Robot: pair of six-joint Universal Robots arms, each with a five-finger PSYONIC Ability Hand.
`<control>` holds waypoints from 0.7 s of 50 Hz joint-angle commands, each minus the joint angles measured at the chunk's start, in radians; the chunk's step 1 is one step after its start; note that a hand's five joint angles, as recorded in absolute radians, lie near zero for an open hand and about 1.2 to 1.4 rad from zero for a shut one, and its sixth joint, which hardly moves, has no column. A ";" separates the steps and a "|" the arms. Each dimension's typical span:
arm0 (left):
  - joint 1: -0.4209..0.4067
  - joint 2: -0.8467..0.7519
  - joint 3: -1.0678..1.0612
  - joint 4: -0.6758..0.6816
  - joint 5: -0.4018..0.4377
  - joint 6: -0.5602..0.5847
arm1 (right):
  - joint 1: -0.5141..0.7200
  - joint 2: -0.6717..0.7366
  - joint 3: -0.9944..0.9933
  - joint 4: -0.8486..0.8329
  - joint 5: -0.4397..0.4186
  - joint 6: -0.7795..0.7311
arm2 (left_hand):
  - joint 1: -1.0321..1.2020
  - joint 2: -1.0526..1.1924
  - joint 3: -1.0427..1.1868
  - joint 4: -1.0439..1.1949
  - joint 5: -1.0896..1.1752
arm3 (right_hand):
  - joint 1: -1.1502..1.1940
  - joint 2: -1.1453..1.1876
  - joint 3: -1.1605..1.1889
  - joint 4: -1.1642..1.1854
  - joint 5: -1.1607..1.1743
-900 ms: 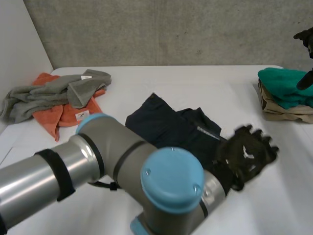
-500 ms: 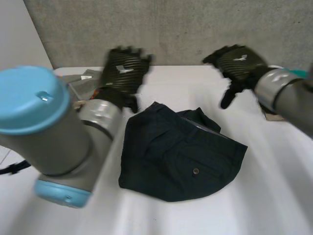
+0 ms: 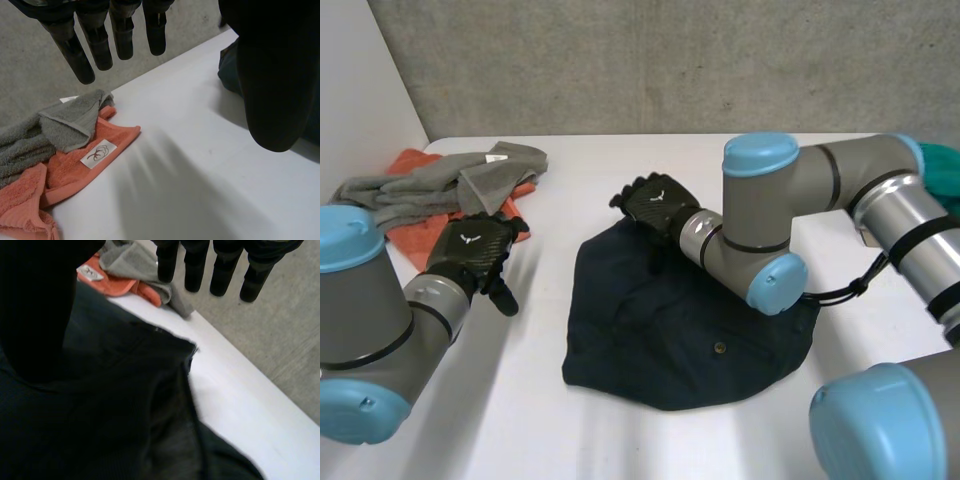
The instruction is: Fold the laundry.
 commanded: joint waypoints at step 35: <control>-0.311 -0.271 0.407 -0.066 0.006 -0.262 | -0.138 -0.667 0.571 -0.133 0.086 -0.015 | 1.119 1.125 1.124 1.129 1.140 | 1.137 1.137 1.137 1.138 1.130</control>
